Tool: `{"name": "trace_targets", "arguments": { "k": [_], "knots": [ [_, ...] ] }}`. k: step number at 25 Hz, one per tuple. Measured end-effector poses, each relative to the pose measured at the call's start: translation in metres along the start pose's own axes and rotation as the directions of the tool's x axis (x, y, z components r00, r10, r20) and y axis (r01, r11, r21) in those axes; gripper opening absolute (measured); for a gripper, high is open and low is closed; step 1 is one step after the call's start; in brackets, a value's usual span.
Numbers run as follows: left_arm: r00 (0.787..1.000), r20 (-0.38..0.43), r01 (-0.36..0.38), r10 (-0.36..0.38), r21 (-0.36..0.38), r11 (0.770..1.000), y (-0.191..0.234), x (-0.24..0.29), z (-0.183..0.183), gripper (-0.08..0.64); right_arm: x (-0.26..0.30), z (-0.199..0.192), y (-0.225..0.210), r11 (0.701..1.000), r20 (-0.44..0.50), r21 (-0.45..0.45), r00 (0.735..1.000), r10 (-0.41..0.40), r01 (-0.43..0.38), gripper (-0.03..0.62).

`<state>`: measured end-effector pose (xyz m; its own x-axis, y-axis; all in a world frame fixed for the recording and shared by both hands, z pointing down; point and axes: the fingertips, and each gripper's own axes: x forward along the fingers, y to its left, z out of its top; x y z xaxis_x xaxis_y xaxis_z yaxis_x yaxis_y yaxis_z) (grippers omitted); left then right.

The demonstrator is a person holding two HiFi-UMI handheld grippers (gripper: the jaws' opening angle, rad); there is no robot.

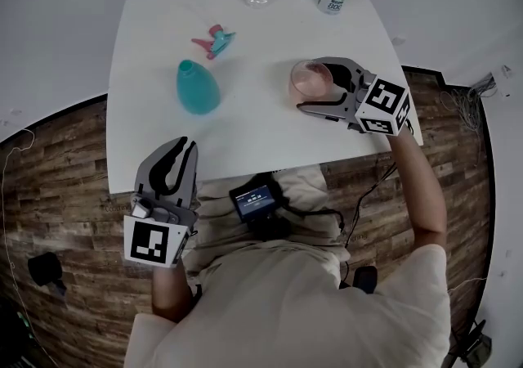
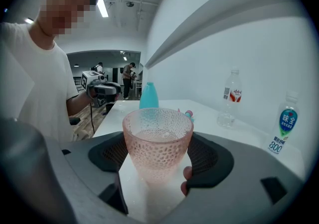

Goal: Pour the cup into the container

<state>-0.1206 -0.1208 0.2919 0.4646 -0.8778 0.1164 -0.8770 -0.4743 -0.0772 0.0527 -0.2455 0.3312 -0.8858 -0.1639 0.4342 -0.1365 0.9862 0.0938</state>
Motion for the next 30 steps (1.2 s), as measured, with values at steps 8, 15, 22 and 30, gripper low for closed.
{"name": "trace_targets", "arguments": {
  "k": [8,15,22,30],
  "knots": [
    [1.0,0.005,0.006,-0.006,0.003,1.0,-0.001,-0.003,-0.001,0.04,0.0,0.021,0.002,0.998,-0.038,-0.008,0.997,-0.061,0.06,0.374],
    [1.0,0.006,0.018,-0.018,0.003,1.0,0.003,-0.004,-0.001,0.04,0.006,0.05,-0.001,0.994,-0.099,-0.018,0.989,-0.11,0.109,0.373],
    [1.0,0.004,0.025,-0.025,0.003,1.0,0.01,-0.003,-0.003,0.04,0.014,0.07,-0.006,0.987,-0.155,-0.041,0.975,-0.157,0.153,0.372],
    [0.999,0.008,0.039,-0.039,0.006,0.999,0.008,-0.007,-0.003,0.04,0.016,0.09,-0.009,0.979,-0.214,-0.107,0.957,-0.194,0.174,0.371]
  ]
}}
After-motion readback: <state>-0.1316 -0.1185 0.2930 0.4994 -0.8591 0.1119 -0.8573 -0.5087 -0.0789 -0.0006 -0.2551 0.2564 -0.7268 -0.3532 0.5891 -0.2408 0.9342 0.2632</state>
